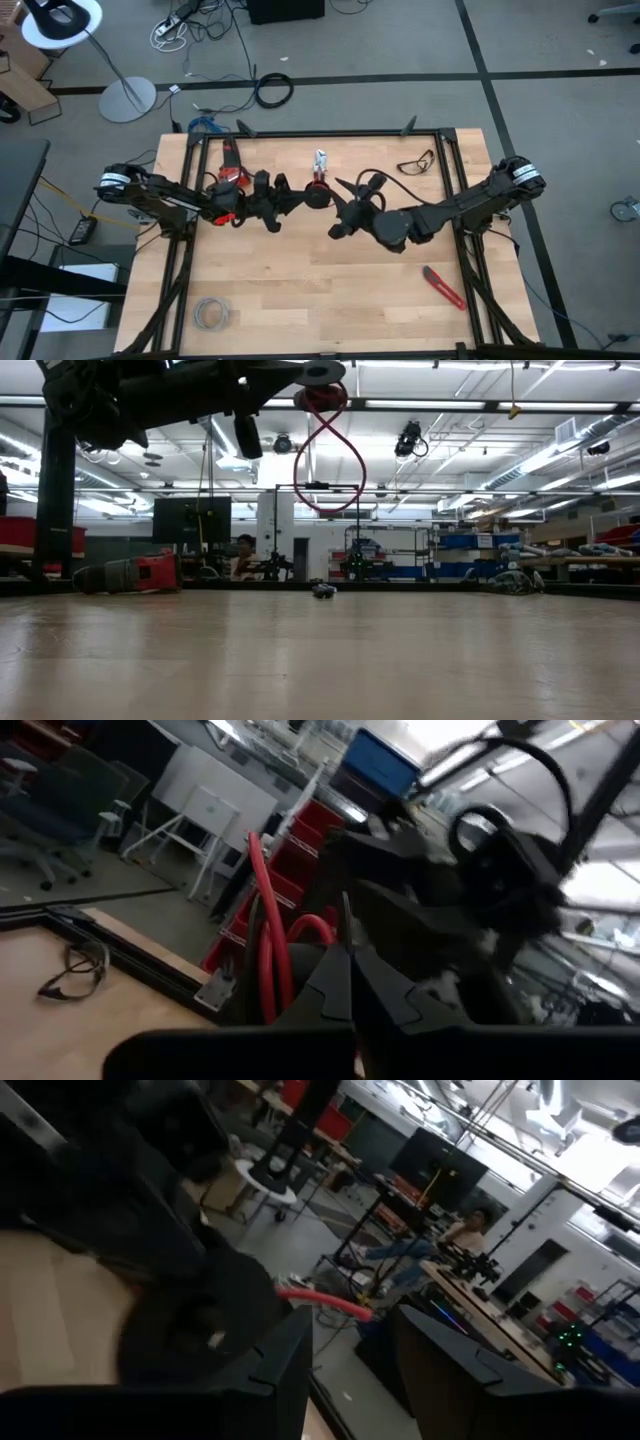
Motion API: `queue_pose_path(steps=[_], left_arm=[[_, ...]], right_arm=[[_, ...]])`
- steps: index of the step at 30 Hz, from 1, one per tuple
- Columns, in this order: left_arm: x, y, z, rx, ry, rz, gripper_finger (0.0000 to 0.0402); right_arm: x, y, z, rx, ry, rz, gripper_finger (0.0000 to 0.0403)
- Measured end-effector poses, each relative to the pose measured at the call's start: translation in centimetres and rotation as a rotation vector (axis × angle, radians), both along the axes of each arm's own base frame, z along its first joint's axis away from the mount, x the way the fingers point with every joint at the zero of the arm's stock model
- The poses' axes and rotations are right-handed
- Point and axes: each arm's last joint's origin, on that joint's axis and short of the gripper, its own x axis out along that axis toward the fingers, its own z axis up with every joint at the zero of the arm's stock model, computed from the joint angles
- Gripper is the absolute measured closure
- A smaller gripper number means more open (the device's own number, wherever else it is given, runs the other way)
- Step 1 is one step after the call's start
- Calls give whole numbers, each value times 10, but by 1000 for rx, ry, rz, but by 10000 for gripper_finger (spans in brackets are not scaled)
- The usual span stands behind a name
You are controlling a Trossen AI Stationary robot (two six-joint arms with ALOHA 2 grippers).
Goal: Coil cords
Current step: Coil the red wire onto the black spool
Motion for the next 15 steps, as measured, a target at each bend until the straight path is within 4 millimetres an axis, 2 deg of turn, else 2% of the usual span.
queue_pose_path(steps=[7, 12, 15], left_arm=[[3, -2, -9, 119, 102, -33, 402], [3, 0, -15, 170, 205, -25, 402], [5, 1, -11, 198, 305, -20, 402]], right_arm=[[3, -8, 1, -40, 42, -2, 262], [-6, 10, 28, -130, 57, 45, 265], [-14, 21, 43, -123, 72, 86, 266]])
